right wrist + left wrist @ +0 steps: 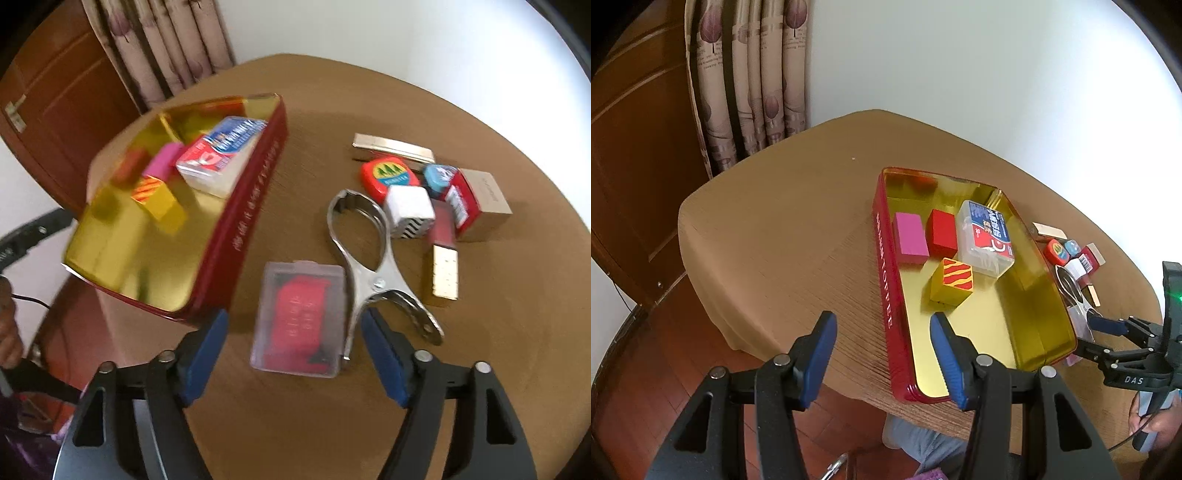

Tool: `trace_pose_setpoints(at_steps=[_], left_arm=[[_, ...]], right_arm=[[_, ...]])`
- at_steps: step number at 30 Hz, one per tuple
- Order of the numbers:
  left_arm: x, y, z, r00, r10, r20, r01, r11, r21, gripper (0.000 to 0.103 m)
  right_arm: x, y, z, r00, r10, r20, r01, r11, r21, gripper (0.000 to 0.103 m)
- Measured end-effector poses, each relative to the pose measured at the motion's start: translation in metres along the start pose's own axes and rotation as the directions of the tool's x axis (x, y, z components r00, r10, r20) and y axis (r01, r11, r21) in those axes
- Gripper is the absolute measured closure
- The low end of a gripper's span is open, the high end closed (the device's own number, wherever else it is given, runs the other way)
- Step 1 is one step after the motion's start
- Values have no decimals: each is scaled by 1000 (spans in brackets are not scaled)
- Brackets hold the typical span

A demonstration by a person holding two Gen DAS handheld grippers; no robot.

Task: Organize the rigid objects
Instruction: 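Move the right tool to the clear plastic box and close on it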

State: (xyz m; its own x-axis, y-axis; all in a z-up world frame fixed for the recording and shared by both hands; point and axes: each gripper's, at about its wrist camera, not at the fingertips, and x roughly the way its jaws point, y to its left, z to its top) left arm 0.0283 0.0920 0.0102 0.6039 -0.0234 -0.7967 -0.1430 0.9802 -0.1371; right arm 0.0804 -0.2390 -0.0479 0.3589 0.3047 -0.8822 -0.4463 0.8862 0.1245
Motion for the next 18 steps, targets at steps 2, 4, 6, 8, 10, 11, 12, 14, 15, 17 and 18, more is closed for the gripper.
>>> trace_pose_setpoints(at_steps=[2,4,6,8,10,11,12,14,15,17,18], left_arm=[[3,2,0,1000,-8,-16,8,1000,-7,49],[4,4,0,1000,-10,-23,10,1000,-15,49],[5,5,0,1000,-8,-27,7,1000,-18,49],[6,5,0,999,-11,-32,11,1000,-21,49],[7,5,-1,999,-13,-35,12,1000,-21,49],[8,4,-1,999,-11,-40,11,1000,-16,49],[9,3,-2,999,-9,-46,8,1000,-10,49],[10,2,-3,998,-4,-56,3,1000,-7,49],[11,2,-3,998,-4,-64,4,1000,-4,49],[12,1,-4,997,-6,-71,6,1000,1,49],[12,0,-4,997,-3,-73,3,1000,5,49]], right_arm=[[3,-2,-1,999,44,-14,-44,999,1,27],[7,-1,0,998,57,-35,-57,998,-6,27],[7,6,3,999,18,-37,-20,999,-46,27],[3,12,7,1000,-3,-18,1,998,-67,27],[1,14,9,1000,-3,-16,2,997,-79,27],[0,13,10,1000,-20,-14,19,996,-83,27],[0,11,11,999,-31,-10,30,996,-86,27],[-2,8,14,1000,7,-10,-8,997,-72,27],[-3,7,14,1000,26,-11,-27,998,-64,27],[4,8,16,998,52,-38,-54,996,-64,25],[6,8,16,998,40,-44,-43,996,-76,24]])
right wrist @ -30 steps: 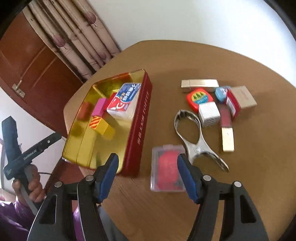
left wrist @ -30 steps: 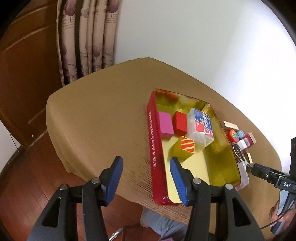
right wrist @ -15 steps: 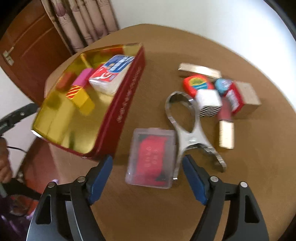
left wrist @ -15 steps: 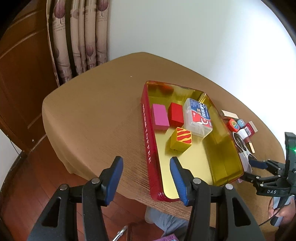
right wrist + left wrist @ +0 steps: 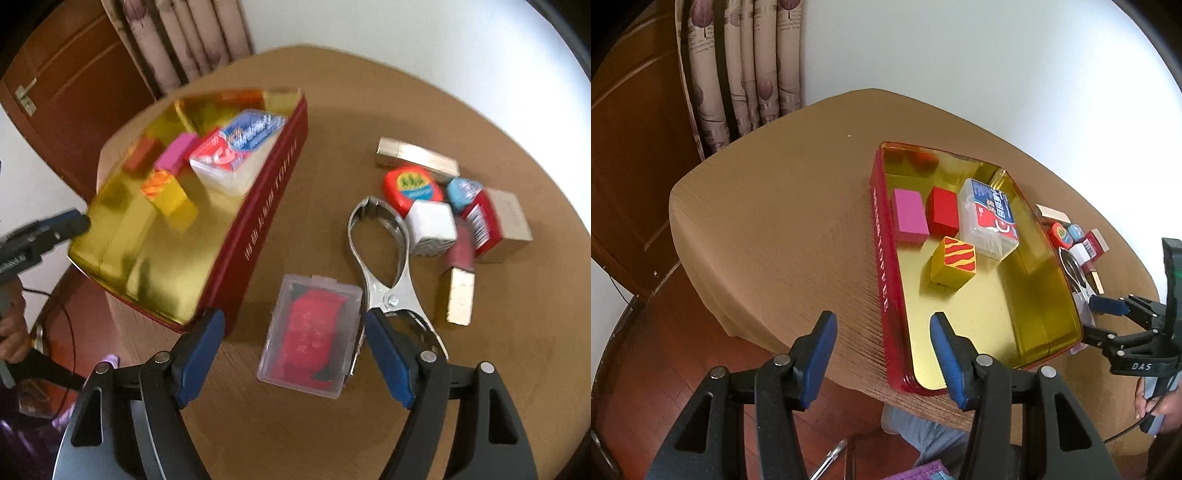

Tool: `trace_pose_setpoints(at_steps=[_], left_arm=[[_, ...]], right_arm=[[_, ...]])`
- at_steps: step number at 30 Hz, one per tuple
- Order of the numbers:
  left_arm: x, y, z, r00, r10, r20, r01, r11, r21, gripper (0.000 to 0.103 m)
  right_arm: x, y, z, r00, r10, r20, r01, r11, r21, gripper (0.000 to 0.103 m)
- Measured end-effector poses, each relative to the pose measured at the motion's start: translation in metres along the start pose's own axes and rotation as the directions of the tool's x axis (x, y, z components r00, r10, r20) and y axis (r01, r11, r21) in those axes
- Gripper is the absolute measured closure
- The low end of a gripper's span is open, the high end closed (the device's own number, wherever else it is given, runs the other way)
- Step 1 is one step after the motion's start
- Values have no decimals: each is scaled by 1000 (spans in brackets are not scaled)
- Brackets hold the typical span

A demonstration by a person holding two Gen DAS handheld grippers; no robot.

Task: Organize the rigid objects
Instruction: 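Move the right tool to the clear plastic box and close on it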

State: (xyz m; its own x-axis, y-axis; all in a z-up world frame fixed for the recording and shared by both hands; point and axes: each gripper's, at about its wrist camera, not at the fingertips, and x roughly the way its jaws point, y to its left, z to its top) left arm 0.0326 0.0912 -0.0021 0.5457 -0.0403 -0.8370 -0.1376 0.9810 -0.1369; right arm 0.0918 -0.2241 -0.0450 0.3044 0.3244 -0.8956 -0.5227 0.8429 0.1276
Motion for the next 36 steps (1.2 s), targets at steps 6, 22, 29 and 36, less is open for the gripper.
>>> trace_pose_setpoints(at_steps=[6,22,29,36], left_arm=[[1,0,-1,1000,2,-10,-2,1000,-1,49],[10,1,0,999,4,-53,-5,1000,-11,49],[14,2,-1,997,8,-77,-10,1000,-19,49],[19,2,-2,995,5,-97,-7,1000,-20,49]], right_arm=[[3,6,-5,998,34,-50,-36,998,-45,23],[-2,6,0,977,208,-38,-210,976,-60,20],[0,-29,-7,990,128,-58,-124,989,78,6],[-32,11,-10,995,72,74,-70,997,-23,6]])
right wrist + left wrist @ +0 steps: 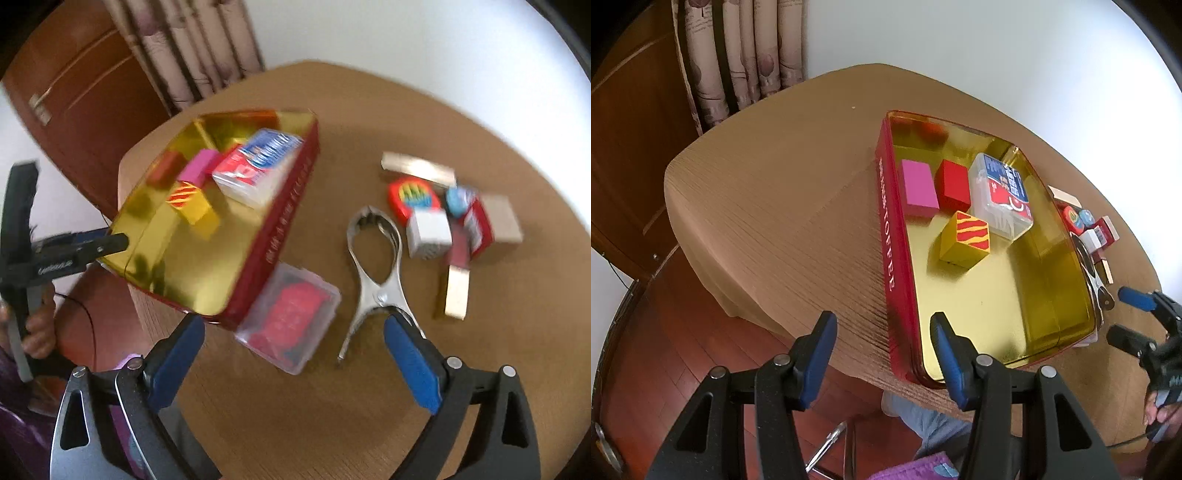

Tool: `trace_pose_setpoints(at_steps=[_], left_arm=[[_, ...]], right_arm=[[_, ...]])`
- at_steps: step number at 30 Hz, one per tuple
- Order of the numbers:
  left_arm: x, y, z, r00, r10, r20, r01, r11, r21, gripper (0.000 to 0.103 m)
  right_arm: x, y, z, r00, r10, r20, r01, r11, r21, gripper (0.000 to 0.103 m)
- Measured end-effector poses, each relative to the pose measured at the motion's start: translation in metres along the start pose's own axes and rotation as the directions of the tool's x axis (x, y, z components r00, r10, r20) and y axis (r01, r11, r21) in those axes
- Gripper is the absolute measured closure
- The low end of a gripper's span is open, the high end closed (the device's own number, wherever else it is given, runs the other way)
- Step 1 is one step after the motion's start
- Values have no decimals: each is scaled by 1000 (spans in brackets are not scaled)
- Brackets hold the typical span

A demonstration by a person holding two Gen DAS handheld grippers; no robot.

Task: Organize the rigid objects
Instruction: 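Move the right tool to the clear plastic box and close on it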

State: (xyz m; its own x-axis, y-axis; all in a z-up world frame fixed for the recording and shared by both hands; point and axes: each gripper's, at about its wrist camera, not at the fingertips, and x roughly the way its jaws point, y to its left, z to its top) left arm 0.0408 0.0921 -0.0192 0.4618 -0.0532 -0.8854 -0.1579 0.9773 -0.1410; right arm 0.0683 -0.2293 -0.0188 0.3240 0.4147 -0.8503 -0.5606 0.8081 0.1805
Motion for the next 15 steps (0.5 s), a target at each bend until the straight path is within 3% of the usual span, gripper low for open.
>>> trace_pose_setpoints(at_steps=[3,8,15], left_arm=[[-1,0,-1,1000,3,0,-3,1000,-1,49],[-1,0,-1,1000,1,-5,-1,1000,2,49],[-3,0,-1,1000,0,-7,0,1000,-1,49]], right_arm=[[8,17,-8,997,56,-47,-57,998,-32,8],[22,27,-16,998,-25,-51,22,998,-51,11],[46,31,-20,989,-139,-40,135,986,-97,28]])
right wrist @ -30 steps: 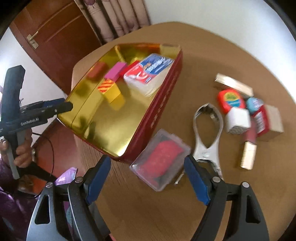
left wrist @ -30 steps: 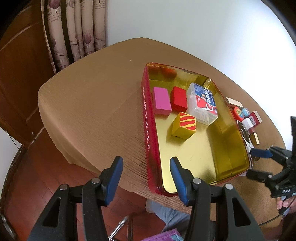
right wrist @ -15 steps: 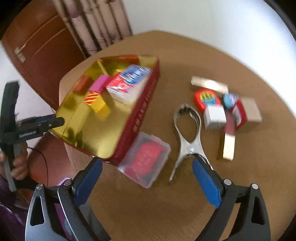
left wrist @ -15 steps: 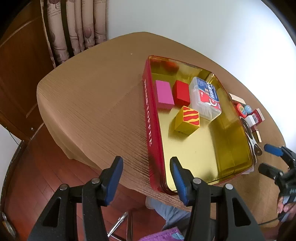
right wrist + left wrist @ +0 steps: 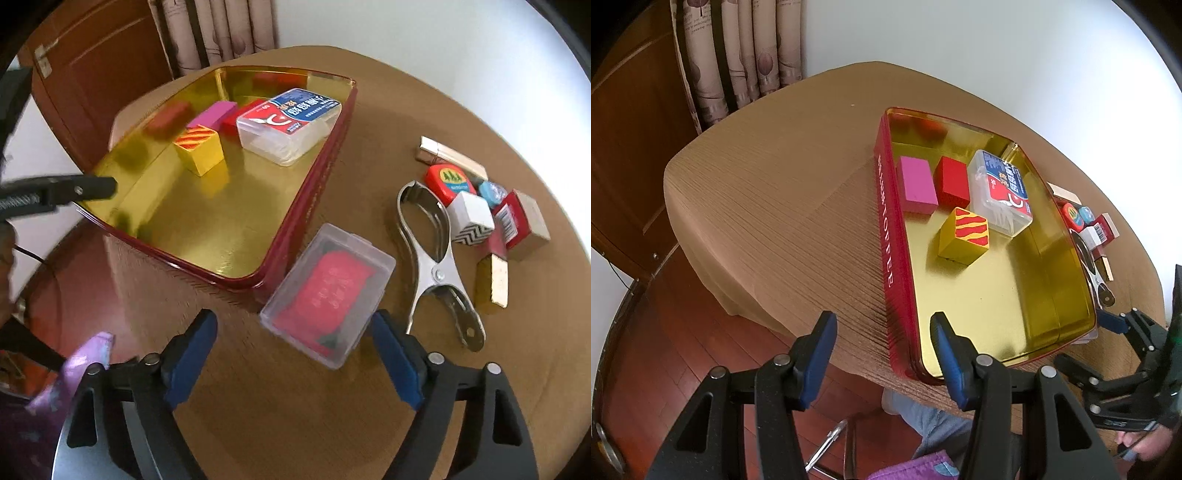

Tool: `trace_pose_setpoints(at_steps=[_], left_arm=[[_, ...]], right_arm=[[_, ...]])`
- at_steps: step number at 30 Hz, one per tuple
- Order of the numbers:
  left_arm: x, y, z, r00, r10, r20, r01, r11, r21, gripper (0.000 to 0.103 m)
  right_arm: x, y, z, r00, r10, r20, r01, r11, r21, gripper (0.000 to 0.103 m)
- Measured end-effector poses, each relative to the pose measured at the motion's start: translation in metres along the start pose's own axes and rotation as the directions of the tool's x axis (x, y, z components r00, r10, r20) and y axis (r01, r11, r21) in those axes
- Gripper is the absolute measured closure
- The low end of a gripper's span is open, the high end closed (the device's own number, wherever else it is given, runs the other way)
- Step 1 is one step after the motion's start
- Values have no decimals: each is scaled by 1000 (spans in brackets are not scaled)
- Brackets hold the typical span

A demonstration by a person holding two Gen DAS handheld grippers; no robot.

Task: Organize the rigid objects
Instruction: 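Move the right tool to the clear plastic box and close on it, then lift the clear plastic box off the table with the right tool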

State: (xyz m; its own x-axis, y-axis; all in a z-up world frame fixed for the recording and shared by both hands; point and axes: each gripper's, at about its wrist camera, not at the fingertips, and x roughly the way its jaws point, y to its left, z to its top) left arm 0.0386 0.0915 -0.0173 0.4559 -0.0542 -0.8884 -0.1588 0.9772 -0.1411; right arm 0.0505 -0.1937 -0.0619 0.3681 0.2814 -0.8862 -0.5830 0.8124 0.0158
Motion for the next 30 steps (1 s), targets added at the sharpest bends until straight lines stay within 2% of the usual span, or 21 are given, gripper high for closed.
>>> trace_pose_setpoints(at_steps=[2,4,8,10,12,17,20,21,23,24,25,27,30], left_arm=[[0,1,1,1000,0,1,0,1000,-6,49],[-1,1,1,1000,0,6,0,1000,-8,49],[-2,-1,1,1000,7,22,-7,1000,-4,49],[-2,-1,1,1000,6,20,-6,1000,-6,49],[-1,-2,1,1000,4,13,-4,1000,-4,49],[-1,-3,1,1000,9,19,-9,1000,2,49],[-1,-5,0,1000,13,18,-13,1000,10,49],[-1,-5,0,1000,13,21,-13,1000,10,49],[-1,-6,0,1000,12,25,-13,1000,12,49],[-1,-6,0,1000,14,22,-14,1000,14,49],[0,-6,0,1000,13,18,-14,1000,14,49],[0,-5,-1,1000,8,17,-8,1000,10,49],[0,-4,-1,1000,7,19,-7,1000,3,49]], right_arm=[[4,1,1,1000,-24,4,24,1000,-2,31],[2,-4,1,1000,-10,11,9,1000,14,46],[-8,-27,-6,1000,-2,14,1,996,87,52],[-5,-42,-11,1000,-20,-19,22,990,140,52],[-9,-49,-16,1000,6,-12,-4,986,165,52],[-18,-40,-14,999,11,30,-15,992,123,52],[-2,-40,-3,1000,26,-4,-25,990,136,51],[3,-42,-1,999,44,-9,-42,988,152,48],[4,-45,1,998,63,-10,-61,982,177,32],[4,-46,4,998,67,-14,-63,980,189,14],[2,-45,3,998,62,-15,-58,979,194,3],[1,-43,7,1000,-9,-18,12,984,177,3],[2,-45,12,1000,-26,-8,27,989,145,5]])
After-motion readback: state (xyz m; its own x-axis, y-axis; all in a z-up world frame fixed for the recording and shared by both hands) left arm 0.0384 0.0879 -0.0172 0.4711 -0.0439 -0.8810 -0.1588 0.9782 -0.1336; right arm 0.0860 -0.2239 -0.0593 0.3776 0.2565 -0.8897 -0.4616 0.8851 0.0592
